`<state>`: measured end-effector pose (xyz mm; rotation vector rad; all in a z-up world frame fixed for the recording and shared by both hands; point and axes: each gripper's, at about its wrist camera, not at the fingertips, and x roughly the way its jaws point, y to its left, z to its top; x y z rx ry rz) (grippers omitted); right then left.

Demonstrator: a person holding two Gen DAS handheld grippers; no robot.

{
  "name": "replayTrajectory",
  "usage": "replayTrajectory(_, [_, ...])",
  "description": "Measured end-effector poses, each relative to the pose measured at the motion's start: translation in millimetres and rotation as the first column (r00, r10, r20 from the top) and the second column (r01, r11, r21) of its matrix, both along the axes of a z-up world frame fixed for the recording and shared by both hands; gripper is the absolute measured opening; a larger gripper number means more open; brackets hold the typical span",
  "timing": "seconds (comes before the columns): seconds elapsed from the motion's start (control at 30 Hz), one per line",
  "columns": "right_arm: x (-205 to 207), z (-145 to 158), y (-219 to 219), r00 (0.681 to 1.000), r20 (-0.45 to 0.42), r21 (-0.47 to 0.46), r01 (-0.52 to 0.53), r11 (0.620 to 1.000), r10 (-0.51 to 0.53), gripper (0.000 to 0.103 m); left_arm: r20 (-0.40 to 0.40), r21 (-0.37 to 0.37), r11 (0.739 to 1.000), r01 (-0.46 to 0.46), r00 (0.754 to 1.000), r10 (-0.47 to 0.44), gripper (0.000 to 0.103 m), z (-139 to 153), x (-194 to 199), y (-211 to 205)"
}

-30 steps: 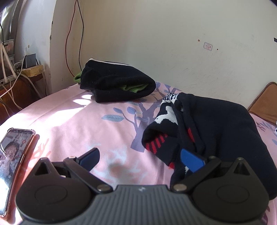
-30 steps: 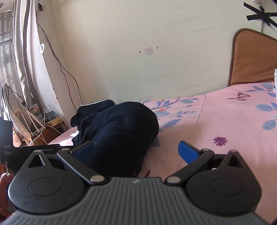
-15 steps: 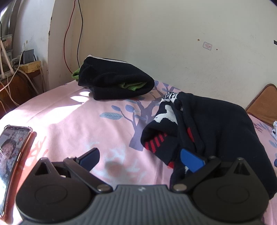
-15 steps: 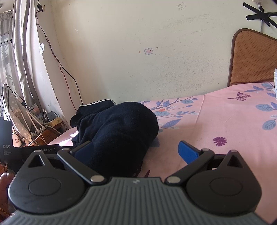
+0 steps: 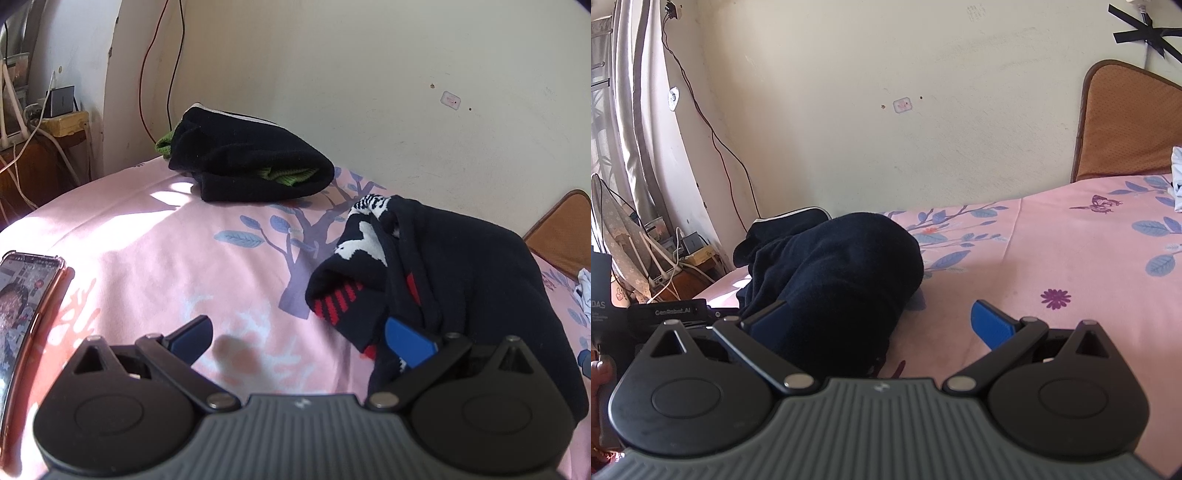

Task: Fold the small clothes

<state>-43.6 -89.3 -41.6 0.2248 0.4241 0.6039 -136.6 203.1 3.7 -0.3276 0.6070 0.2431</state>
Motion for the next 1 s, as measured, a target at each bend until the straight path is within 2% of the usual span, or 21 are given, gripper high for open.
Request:
replayTrajectory(0.37, [0, 0, 1, 1.000, -0.002, -0.004, 0.004, 1.000, -0.004, 0.103, 0.009, 0.062, 0.998, 0.000, 1.000, -0.001, 0.103, 2, -1, -9])
replayTrajectory(1.0, [-3, 0, -2, 1.000, 0.001, 0.019, 0.006, 1.000, -0.006, 0.103, 0.010, 0.067, 0.998, 0.007, 1.000, -0.008, 0.103, 3, -1, -11])
